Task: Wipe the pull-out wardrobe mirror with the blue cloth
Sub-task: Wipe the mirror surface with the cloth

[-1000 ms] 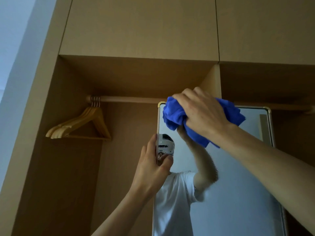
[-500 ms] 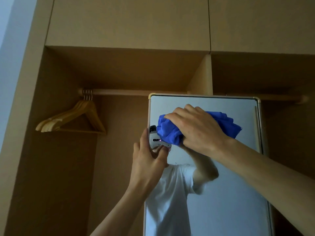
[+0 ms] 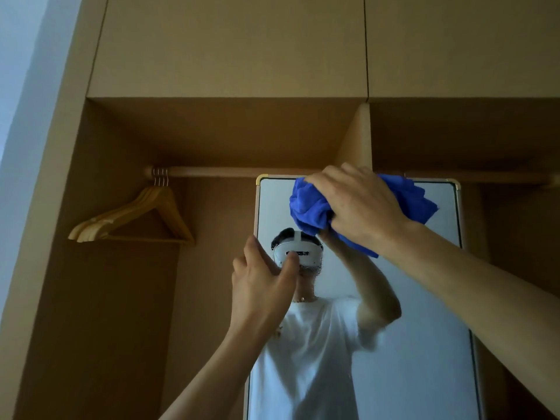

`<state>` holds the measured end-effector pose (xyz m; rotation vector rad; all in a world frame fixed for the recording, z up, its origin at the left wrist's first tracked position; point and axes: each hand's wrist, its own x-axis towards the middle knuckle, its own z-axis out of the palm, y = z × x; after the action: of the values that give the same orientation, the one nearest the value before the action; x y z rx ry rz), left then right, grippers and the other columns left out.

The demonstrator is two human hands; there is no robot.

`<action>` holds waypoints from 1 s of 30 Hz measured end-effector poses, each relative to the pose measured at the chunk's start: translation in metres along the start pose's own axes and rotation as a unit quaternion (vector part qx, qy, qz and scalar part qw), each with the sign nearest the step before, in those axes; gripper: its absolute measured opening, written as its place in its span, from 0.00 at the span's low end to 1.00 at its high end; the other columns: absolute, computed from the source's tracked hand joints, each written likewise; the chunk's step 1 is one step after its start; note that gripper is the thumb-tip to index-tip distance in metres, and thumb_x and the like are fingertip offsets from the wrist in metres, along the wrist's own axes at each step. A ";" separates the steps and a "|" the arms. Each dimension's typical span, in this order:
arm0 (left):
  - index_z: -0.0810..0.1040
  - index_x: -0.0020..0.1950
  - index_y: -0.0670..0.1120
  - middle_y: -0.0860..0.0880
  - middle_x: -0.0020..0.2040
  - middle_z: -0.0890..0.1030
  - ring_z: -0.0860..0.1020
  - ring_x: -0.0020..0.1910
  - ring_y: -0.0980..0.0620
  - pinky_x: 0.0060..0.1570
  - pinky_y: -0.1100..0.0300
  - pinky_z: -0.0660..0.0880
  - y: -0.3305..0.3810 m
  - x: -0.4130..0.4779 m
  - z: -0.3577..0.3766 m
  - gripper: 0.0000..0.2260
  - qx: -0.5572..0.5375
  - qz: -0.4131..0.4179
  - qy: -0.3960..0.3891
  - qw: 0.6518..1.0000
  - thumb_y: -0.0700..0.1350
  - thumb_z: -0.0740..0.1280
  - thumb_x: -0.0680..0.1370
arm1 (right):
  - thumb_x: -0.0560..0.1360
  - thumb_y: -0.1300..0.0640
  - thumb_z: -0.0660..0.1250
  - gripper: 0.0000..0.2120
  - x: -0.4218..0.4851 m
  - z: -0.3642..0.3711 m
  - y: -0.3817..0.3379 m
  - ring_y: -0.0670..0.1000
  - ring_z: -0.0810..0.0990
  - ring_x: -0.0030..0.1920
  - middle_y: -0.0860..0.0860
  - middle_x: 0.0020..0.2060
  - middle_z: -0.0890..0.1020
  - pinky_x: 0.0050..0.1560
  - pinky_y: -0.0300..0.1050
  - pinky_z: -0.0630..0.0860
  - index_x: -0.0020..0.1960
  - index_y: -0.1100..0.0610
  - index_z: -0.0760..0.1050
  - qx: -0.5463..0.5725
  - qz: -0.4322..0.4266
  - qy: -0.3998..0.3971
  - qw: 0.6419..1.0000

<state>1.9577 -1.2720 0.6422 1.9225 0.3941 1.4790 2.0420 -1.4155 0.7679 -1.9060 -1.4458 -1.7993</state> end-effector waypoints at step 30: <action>0.47 0.80 0.58 0.46 0.79 0.59 0.58 0.76 0.44 0.71 0.42 0.62 0.020 0.021 0.043 0.41 0.034 0.054 0.133 0.989 0.68 0.57 0.70 | 0.75 0.62 0.65 0.13 -0.052 -0.006 0.040 0.53 0.76 0.51 0.48 0.50 0.79 0.53 0.52 0.74 0.59 0.52 0.73 0.069 -0.009 -0.070 0.995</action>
<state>2.0012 -1.2879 0.6653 1.8260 0.4714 1.8238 2.0751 -1.4683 0.7454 -1.9887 -1.5919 -1.5546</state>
